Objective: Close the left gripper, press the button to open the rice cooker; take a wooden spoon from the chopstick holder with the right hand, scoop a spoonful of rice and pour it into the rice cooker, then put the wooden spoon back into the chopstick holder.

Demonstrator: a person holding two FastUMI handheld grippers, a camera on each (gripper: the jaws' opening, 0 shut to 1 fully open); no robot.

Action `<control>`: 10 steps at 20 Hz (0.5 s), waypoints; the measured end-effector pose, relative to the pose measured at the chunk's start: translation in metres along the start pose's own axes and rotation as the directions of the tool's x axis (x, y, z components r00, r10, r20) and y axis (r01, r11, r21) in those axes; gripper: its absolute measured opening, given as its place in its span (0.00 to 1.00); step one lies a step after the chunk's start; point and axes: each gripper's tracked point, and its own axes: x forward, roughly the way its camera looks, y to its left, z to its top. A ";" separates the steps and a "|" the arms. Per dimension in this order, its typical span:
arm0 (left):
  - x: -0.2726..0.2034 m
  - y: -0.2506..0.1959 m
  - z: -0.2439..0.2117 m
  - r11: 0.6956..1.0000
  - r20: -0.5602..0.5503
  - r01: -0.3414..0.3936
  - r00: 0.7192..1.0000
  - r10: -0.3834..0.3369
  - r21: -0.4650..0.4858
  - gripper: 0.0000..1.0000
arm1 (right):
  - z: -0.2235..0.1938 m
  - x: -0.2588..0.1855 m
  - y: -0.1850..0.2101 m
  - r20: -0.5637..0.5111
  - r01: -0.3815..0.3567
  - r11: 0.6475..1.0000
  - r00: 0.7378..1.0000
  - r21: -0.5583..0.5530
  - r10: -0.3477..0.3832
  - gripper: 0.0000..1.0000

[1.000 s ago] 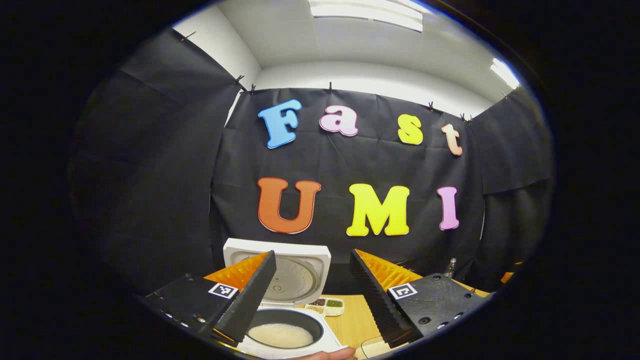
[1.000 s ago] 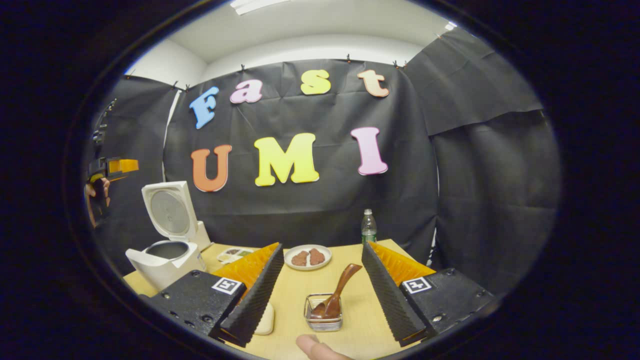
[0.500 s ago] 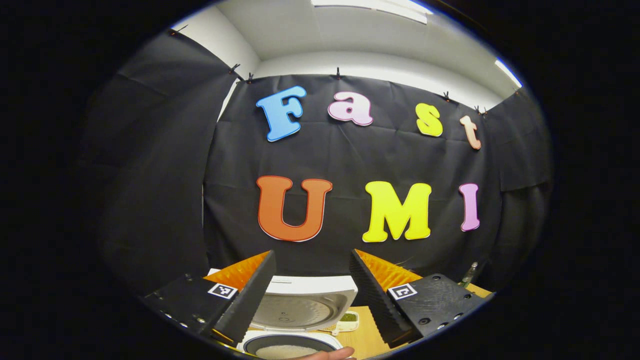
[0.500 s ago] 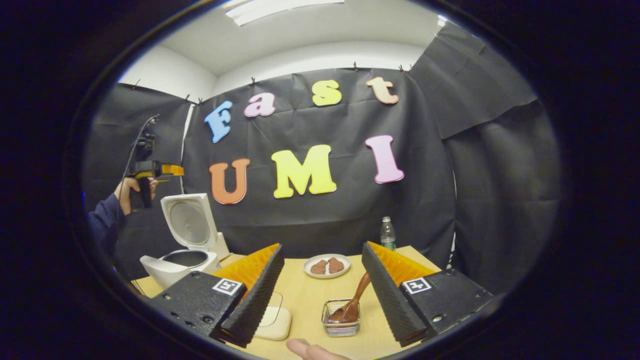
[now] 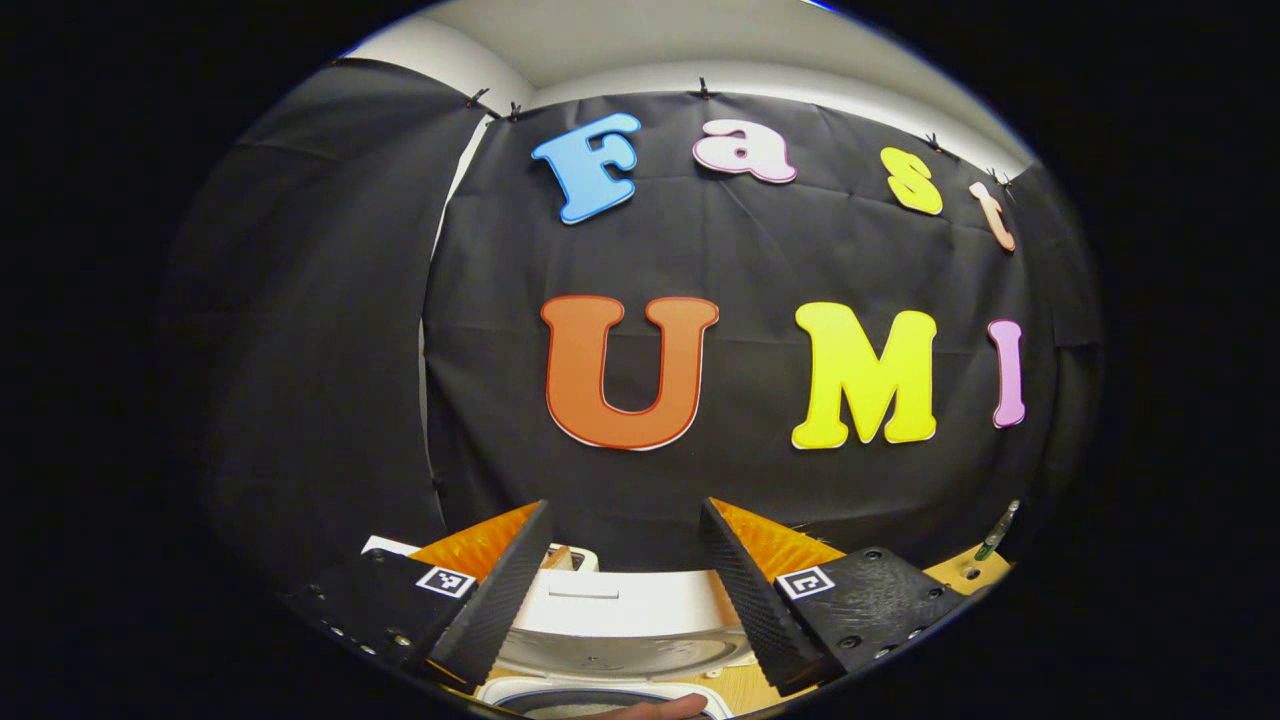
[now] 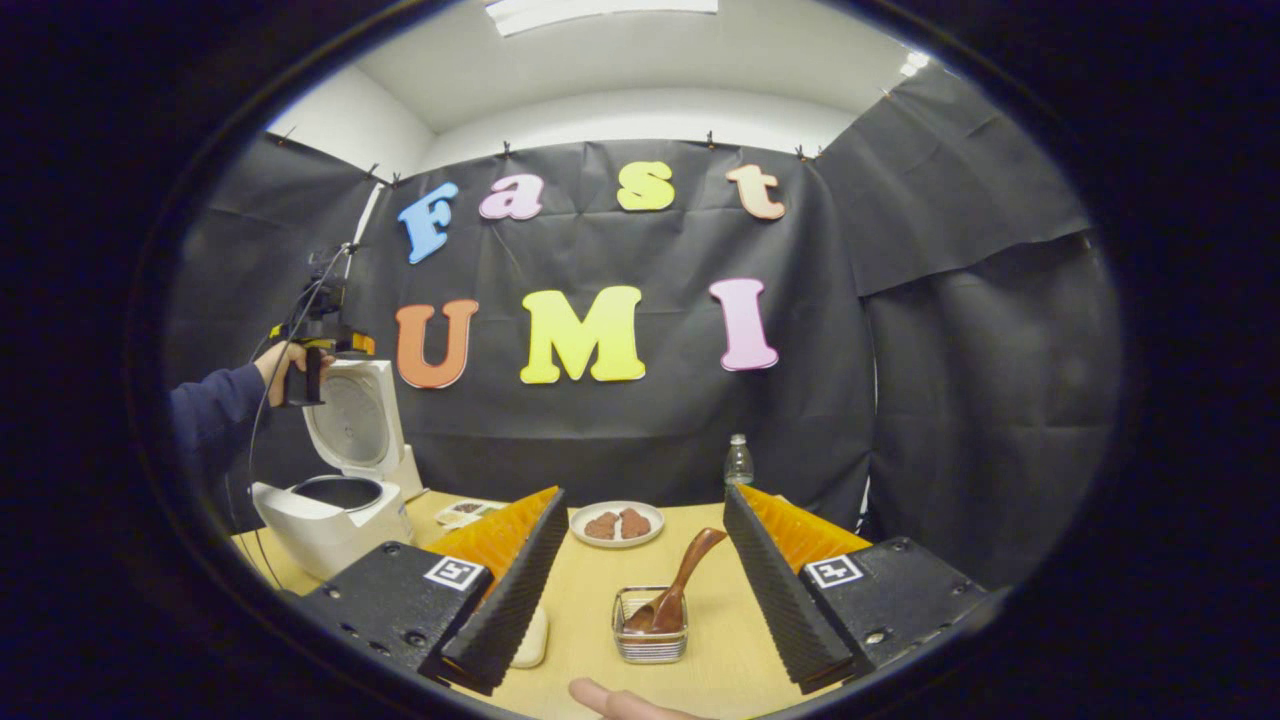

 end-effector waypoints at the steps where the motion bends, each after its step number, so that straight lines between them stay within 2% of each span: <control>1: -0.001 0.003 -0.007 1.000 -0.016 -0.014 1.000 0.014 0.025 0.94 | 0.000 -0.003 0.003 0.000 -0.011 1.000 1.000 0.000 0.011 1.00; 2: -0.002 0.007 -0.010 0.998 -0.020 -0.029 0.999 0.030 0.063 0.95 | 0.002 -0.006 0.008 0.007 -0.021 1.000 1.000 0.000 0.021 1.00; 5: -0.010 0.009 -0.011 0.998 -0.051 -0.028 0.998 0.030 0.051 0.93 | 0.010 -0.012 0.011 0.042 -0.020 1.000 0.999 -0.004 0.020 1.00; 6: -0.014 0.007 -0.013 0.998 -0.061 -0.026 0.998 0.030 0.058 0.94 | 0.010 -0.013 0.013 0.042 -0.018 1.000 0.999 -0.005 0.019 0.98; 10: -0.042 0.004 -0.021 0.997 -0.084 -0.044 0.995 0.050 0.067 0.94 | 0.007 -0.025 0.021 0.027 -0.041 0.999 0.999 0.035 0.040 1.00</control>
